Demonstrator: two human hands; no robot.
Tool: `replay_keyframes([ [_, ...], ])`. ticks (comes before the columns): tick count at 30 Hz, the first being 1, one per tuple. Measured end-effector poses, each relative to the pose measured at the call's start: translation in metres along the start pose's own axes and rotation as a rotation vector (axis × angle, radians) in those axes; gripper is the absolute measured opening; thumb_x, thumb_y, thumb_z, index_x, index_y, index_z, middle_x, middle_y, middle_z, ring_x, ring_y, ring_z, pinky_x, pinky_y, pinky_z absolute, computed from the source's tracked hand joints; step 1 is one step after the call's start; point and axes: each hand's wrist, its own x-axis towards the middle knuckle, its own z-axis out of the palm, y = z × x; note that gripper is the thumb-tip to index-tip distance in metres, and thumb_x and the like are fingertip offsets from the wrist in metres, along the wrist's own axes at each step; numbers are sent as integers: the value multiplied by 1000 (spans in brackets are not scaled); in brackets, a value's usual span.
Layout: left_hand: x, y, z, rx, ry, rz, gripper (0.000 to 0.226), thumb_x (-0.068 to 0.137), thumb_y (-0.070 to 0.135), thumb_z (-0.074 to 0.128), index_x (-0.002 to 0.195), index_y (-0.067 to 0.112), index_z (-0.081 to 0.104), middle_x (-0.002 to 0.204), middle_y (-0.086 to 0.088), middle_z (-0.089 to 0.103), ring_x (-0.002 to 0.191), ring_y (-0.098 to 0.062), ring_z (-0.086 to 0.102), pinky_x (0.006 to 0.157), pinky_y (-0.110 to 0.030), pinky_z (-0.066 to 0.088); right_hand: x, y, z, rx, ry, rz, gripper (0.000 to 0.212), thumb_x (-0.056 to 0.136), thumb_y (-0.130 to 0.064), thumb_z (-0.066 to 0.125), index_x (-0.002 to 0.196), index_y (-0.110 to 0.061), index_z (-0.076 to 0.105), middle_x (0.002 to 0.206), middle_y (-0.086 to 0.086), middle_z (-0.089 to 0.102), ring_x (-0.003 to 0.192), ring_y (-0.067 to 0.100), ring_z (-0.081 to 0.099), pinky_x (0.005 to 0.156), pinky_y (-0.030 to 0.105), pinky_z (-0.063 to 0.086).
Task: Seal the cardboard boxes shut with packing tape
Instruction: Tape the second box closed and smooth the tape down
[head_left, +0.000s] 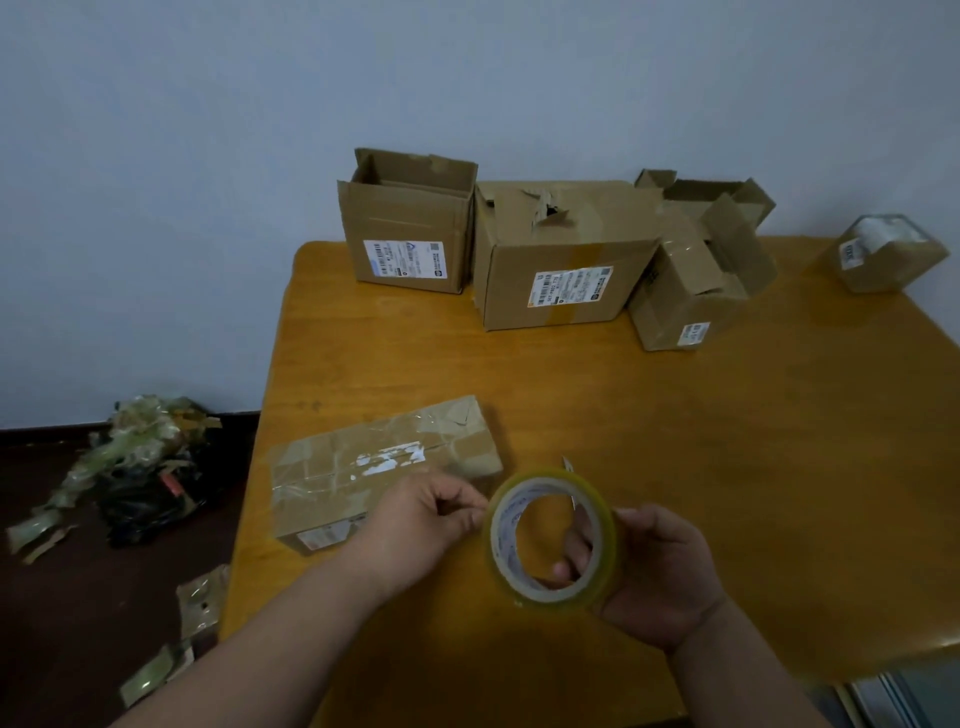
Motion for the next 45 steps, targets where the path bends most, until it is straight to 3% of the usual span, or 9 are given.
replay_keyframes([
  [5,-13,-3,-17,-74,-98,-101,18,94,6,61,86,15,74,72,-4,72,62,-14,64,66,-31,55,9,3,-1,-13,2,122,27,85,-24,64,88,3,66,77,20,62,77,36,62,97,51,43],
  [9,-22,-5,-33,-399,-40,-329,22,91,-10,54,99,3,70,91,-11,76,81,-17,72,71,-31,58,16,-4,17,-71,51,159,31,74,-29,78,83,-1,70,66,12,55,60,28,57,91,47,43],
  [12,-25,-5,-47,-638,12,-457,18,96,9,56,103,-1,69,93,-17,74,82,-24,72,69,-36,60,23,-4,25,-114,-12,185,30,83,-31,70,93,-3,72,69,10,58,62,25,58,93,46,43],
  [15,-28,-11,-47,-567,30,-545,28,97,32,57,102,6,66,84,-11,68,72,-21,67,67,-39,58,35,0,31,-104,-105,194,32,96,-27,51,101,0,66,75,11,61,70,26,60,98,47,41],
  [21,-35,-27,-32,-865,-294,-784,71,91,69,39,115,7,64,91,-12,72,82,-25,72,61,-38,58,50,4,42,-45,-221,186,32,98,-23,42,97,3,61,77,15,59,73,29,60,99,49,37],
  [28,-34,-24,-43,-910,-255,-758,15,82,18,63,81,5,70,64,-8,68,56,-16,69,54,-30,58,56,8,47,-131,-214,229,31,92,-26,52,85,2,63,69,12,58,65,27,59,94,48,39],
  [35,-34,-24,-67,-708,-51,-655,16,95,-1,51,84,7,59,72,-15,68,60,-23,70,50,-34,58,63,4,60,-313,-140,361,35,81,-29,74,93,3,69,68,18,61,61,30,61,67,40,51],
  [40,-40,-27,-90,-538,123,-580,10,97,0,49,96,2,59,79,-16,70,65,-21,68,51,-31,58,79,-7,83,-736,-49,481,26,84,-22,65,90,3,65,72,14,67,62,24,66,62,32,56],
  [45,-49,-31,-132,-459,278,-500,13,98,4,51,87,4,58,76,-16,67,66,-21,67,57,-34,55,98,-14,84,-1495,4,617,41,90,-49,64,109,-12,67,100,8,71,87,25,71,78,31,55],
])
